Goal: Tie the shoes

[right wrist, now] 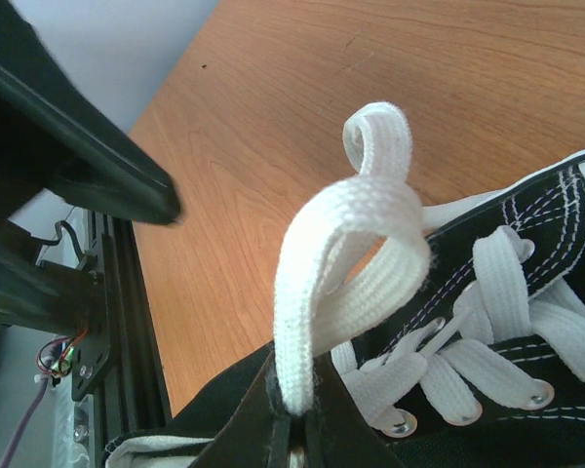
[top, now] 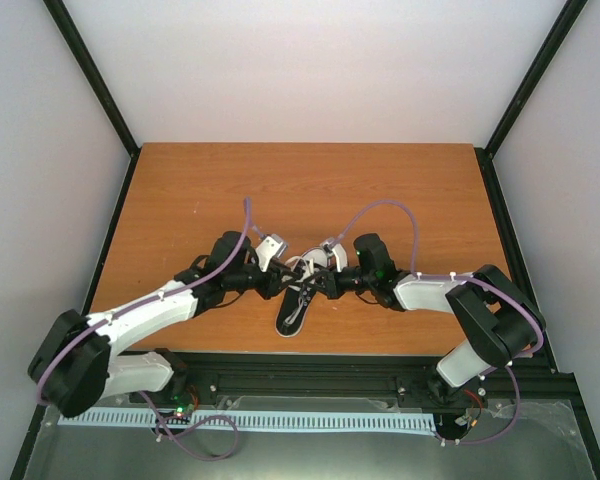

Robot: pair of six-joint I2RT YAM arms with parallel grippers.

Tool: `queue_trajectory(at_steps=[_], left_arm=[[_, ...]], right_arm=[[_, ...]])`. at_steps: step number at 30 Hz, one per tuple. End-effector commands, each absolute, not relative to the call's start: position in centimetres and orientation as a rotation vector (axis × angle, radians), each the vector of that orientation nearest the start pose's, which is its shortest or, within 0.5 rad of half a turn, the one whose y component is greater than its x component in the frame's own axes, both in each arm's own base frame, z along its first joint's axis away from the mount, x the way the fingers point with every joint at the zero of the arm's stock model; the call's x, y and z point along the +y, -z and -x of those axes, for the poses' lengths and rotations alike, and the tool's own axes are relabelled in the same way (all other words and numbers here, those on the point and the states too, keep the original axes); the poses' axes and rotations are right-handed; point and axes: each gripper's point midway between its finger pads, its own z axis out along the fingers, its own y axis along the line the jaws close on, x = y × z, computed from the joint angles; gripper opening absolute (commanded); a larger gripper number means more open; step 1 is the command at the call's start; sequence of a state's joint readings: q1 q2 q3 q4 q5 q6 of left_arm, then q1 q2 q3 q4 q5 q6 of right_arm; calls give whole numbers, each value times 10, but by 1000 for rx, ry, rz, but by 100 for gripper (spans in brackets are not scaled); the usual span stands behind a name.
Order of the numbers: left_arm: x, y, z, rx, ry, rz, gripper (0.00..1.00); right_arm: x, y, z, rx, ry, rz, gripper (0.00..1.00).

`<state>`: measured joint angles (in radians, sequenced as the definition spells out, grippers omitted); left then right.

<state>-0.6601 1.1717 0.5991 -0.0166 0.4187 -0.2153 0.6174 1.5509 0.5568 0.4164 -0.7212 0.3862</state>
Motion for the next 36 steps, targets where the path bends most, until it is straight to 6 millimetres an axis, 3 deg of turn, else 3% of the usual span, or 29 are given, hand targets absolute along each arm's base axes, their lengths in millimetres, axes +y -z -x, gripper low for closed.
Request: queue_trajectory(at_steps=[1,9,18,29,34,36], left_arm=[[-282,-135,-238,2083,903,-869,34],[-289,-118,-240,2025,848,-978,38],[-291,-96,-244,2079,811,-1005,40],[-283,-83,-263,2130,686,-947,36],[-289,-82,-267,2126,690,-957,37],[-292,-80,-267,2133,713,-964,31]], right_arm=[[308,-107,-237,2123,-1360,714,3],[309,-108,-238,2117,-1370,714,3],[312,-109,-238,2108,-1395,722,3],[313,-111,-236,2097,-1417,737,3],[314,-111,-235,2094,-1425,744,3],[314,-111,-235,2094,-1423,746,3]])
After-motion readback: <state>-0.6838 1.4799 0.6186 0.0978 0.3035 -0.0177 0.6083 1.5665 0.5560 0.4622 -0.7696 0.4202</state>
